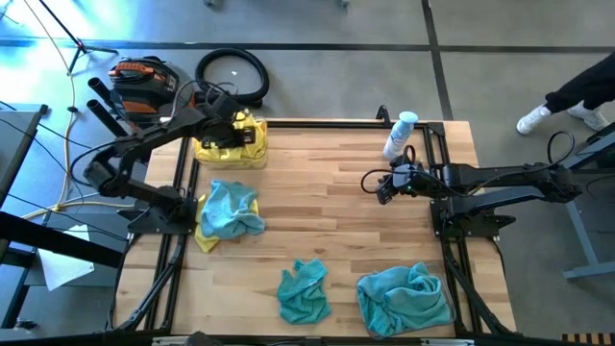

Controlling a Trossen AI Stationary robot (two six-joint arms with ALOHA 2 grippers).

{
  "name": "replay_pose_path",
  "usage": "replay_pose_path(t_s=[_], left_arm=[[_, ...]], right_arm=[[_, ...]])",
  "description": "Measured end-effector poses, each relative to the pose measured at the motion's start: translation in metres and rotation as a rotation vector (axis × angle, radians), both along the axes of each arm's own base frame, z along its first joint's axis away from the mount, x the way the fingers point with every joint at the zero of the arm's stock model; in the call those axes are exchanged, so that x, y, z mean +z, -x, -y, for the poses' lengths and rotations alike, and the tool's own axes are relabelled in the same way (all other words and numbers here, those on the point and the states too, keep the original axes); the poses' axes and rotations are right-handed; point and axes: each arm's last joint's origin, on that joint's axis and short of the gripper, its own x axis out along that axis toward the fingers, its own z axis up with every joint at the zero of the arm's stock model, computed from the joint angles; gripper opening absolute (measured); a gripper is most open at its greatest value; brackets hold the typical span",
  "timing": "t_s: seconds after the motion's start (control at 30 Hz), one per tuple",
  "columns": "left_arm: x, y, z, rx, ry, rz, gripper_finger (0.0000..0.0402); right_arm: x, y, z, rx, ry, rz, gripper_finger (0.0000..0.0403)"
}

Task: Sort microfiber towel by color & place in baskets
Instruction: Put the yellow towel into the top transparent bin

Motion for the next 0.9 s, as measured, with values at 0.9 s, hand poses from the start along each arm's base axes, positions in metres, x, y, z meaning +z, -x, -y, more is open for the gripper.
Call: replay_pose_path(t_s=[0.9], left_arm=[[-0.022, 0.005, -0.035, 0.076, -0.093, -0.215, 0.0094]], right_arm=[[0.000, 0.000, 0.000, -0.025, -0.006, 0.011, 0.0099]])
